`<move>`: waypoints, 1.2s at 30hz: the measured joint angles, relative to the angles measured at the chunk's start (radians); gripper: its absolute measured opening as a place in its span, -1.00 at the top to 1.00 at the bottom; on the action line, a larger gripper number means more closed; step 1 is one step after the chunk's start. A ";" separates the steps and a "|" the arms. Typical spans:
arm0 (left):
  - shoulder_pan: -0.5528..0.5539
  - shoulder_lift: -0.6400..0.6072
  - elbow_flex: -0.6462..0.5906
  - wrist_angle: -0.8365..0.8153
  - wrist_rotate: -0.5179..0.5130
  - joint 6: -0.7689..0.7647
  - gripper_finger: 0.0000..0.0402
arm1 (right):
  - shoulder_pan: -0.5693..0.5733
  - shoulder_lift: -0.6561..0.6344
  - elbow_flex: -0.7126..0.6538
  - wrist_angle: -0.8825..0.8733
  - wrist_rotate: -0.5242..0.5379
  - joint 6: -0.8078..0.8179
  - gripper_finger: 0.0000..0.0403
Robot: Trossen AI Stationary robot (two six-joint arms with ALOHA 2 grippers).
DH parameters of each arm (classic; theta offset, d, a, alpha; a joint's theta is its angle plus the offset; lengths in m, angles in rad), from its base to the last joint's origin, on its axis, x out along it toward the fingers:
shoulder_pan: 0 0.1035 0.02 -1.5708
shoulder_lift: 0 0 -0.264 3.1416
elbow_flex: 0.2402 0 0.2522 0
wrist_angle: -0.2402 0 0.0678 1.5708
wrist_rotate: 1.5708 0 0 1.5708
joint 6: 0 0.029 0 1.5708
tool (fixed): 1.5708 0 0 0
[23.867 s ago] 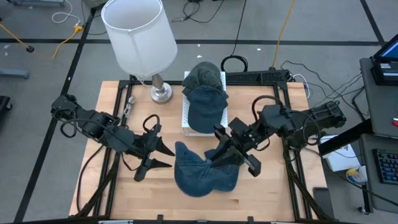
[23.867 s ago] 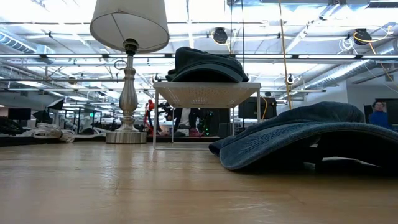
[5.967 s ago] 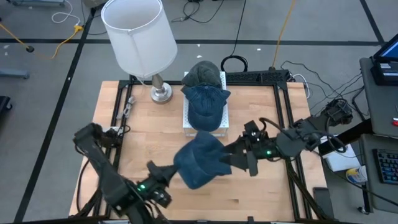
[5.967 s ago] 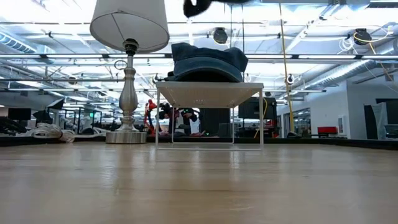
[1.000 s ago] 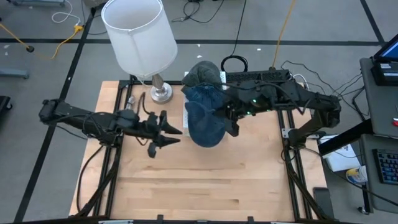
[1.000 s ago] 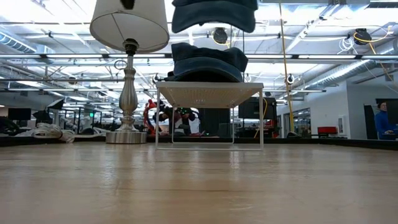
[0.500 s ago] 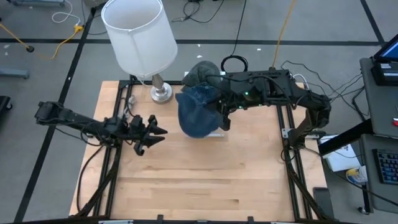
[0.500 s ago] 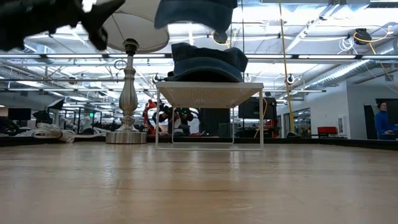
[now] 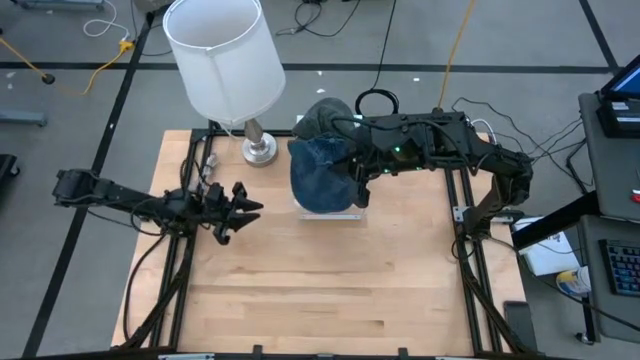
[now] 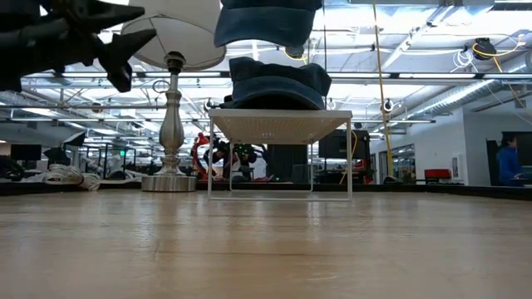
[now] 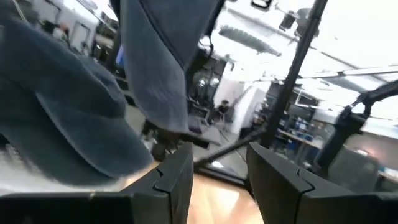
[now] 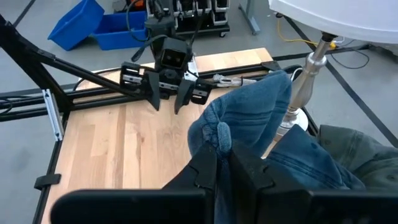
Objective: Pick & Place hat
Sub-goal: Stack the blue cap on top of the other blue caps on the shelf
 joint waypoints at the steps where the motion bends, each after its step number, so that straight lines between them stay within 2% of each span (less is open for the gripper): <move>1: 0.021 -0.018 0.002 -0.020 0.009 0.001 0.24 | 0.000 0.000 0.000 0.001 0.001 0.000 0.94; 4: 0.091 -0.098 0.002 -0.151 0.089 -0.006 0.24 | 0.000 0.000 0.000 0.012 0.000 0.001 0.94; 9: 0.181 -0.272 0.001 -0.298 0.326 -0.017 0.24 | 0.000 0.000 0.000 0.012 -0.001 0.021 0.94; 12: 0.203 -0.374 0.002 -0.386 0.402 -0.016 0.24 | 0.000 0.000 0.000 0.015 -0.002 0.019 0.94; 14: 0.212 -0.443 0.002 -0.458 0.414 -0.020 0.24 | 0.000 0.000 0.000 0.024 -0.002 0.017 0.94; 18: 0.225 -0.577 0.001 -0.570 0.407 -0.020 0.24 | 0.000 0.000 0.000 0.041 -0.002 0.016 0.94; 24: 0.231 -0.735 0.002 -0.745 0.248 -0.019 0.24 | 0.000 0.000 0.000 0.044 -0.002 0.006 0.94; 27: 0.231 -0.790 0.002 -0.806 0.200 0.010 0.24 | 0.000 0.000 0.000 0.044 -0.002 -0.005 0.94; 32: 0.231 -0.790 0.004 -0.858 0.160 0.039 0.24 | 0.000 0.000 0.000 0.044 -0.002 -0.022 0.94; 36: 0.231 -0.790 0.004 -0.958 0.083 0.023 0.24 | -0.001 0.000 0.000 0.032 -0.002 -0.045 0.94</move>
